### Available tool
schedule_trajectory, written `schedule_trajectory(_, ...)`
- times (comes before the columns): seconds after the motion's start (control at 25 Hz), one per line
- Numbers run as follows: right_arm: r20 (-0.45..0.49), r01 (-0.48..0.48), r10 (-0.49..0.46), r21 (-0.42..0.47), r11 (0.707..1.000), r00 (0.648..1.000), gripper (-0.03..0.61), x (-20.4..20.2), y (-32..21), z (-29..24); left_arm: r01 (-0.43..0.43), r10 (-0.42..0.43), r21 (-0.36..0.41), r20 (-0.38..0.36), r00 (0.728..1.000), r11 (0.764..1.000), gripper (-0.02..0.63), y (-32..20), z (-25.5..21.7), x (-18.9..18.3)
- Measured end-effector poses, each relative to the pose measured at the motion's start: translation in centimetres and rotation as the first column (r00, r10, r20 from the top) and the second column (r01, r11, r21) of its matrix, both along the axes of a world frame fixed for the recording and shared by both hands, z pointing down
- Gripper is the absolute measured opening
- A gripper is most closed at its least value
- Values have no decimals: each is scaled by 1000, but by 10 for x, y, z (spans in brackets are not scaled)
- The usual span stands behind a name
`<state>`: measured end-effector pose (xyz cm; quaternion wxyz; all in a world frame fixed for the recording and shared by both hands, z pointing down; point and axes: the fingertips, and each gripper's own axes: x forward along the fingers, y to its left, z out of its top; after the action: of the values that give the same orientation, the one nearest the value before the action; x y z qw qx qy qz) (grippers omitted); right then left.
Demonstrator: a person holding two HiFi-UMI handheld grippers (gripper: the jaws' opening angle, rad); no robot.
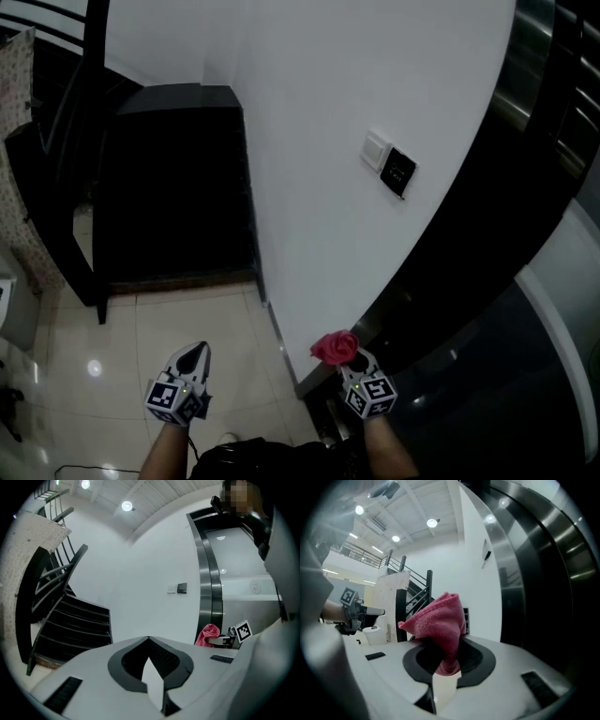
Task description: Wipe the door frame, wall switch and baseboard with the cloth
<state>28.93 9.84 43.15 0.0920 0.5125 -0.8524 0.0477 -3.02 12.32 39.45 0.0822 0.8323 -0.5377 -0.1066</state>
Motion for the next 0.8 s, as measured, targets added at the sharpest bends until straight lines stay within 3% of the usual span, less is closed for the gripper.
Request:
schedule_trajectory(0.32,71,122,-127,81,989,989,60,-135,-85,-25,147,-147,19,28,989,989,-9,-15,-9,-128)
schedule_trajectory(0.56,121,268,-281,113,957,952,60,-247,-130,-36,225,-227,37,49,973,974,-8,-35,-13,-184)
schedule_trajectory(0.8,148,343,-359,122,931,921,60,-310,-207,-32,271,-271,10,69,960,963,-8,-92,2,-228)
